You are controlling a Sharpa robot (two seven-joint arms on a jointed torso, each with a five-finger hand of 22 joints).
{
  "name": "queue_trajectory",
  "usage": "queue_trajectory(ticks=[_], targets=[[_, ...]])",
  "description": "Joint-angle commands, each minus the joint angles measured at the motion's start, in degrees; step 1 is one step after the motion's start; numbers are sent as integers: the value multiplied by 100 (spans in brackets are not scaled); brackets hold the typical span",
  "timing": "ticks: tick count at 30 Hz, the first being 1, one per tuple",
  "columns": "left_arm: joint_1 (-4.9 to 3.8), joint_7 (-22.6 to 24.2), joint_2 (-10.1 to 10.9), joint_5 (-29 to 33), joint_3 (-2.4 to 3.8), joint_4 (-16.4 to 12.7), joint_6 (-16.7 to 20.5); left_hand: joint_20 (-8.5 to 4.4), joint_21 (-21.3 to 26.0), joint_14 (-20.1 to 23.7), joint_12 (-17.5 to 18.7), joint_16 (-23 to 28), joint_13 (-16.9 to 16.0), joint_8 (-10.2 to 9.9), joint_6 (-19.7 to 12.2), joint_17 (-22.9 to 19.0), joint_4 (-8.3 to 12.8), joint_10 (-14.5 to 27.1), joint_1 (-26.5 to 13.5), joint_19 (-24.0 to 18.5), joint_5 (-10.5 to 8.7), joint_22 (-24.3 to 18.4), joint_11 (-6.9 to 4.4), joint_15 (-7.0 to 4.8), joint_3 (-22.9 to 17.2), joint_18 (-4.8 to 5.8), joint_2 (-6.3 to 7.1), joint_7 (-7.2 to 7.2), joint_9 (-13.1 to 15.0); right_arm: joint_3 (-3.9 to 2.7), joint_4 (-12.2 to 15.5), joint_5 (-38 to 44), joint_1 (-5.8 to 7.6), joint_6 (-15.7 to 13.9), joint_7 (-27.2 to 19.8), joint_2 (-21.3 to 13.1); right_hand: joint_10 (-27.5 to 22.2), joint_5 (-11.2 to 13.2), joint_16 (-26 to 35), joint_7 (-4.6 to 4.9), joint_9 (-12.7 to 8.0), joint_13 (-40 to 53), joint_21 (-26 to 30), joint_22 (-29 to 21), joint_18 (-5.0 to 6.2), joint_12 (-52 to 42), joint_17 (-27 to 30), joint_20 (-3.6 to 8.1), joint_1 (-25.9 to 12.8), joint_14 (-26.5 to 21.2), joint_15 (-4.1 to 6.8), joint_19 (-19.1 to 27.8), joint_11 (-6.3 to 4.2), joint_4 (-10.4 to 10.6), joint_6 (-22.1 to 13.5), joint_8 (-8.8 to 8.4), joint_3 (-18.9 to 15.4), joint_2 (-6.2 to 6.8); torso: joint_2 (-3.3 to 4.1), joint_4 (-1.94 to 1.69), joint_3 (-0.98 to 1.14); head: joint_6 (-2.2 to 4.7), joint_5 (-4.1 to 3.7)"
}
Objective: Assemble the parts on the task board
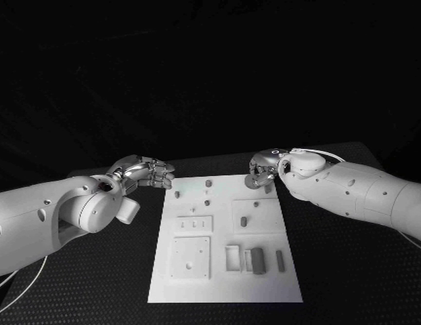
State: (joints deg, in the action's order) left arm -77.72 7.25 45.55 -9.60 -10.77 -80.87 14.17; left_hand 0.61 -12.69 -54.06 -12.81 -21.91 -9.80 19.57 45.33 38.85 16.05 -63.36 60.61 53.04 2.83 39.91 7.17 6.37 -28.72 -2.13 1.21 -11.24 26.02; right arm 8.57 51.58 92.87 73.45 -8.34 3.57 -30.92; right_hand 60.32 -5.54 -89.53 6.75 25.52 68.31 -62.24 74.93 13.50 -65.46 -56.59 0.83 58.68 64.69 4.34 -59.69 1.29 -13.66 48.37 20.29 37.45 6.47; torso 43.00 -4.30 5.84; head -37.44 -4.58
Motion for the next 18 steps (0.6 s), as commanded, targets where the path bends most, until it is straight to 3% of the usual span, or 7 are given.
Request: queue_trajectory(ticks=[1,9,18], targets=[[-5,42,5,-15,5,-19,-29,6,39,-39,34,28,-6,-26,37,10,20,-37,-13,35,19,6,-6,4,14,-71,-4,-6,-10,50,55,213,-98,40,139,-9,6,10,-26,44,8,-14,-35,81,150,-21,-2,2,-53,74,33,-37,-36,41,585,27,9,24,-1,-125,-2,15,-1],[-6,45,16,-15,5,-29,-20,6,41,-40,36,32,-7,-26,38,14,21,-38,-13,35,19,7,-6,4,15,-71,-3,-5,-11,16,239,364,-73,-200,239,-3,15,8,-25,36,22,-40,-32,78,150,-27,1,15,-57,90,43,-53,-44,80,599,27,32,76,-1,-127,3,28,9],[-7,47,42,-15,6,-51,-5,6,43,-41,38,37,-8,-27,39,19,22,-38,-12,35,19,9,-6,4,15,-71,-3,-5,-13,-40,710,664,-13,-802,520,-18,25,9,-24,32,30,-71,-31,74,150,-29,13,30,-40,103,53,-74,-50,102,598,16,55,146,0,-121,3,60,52]])
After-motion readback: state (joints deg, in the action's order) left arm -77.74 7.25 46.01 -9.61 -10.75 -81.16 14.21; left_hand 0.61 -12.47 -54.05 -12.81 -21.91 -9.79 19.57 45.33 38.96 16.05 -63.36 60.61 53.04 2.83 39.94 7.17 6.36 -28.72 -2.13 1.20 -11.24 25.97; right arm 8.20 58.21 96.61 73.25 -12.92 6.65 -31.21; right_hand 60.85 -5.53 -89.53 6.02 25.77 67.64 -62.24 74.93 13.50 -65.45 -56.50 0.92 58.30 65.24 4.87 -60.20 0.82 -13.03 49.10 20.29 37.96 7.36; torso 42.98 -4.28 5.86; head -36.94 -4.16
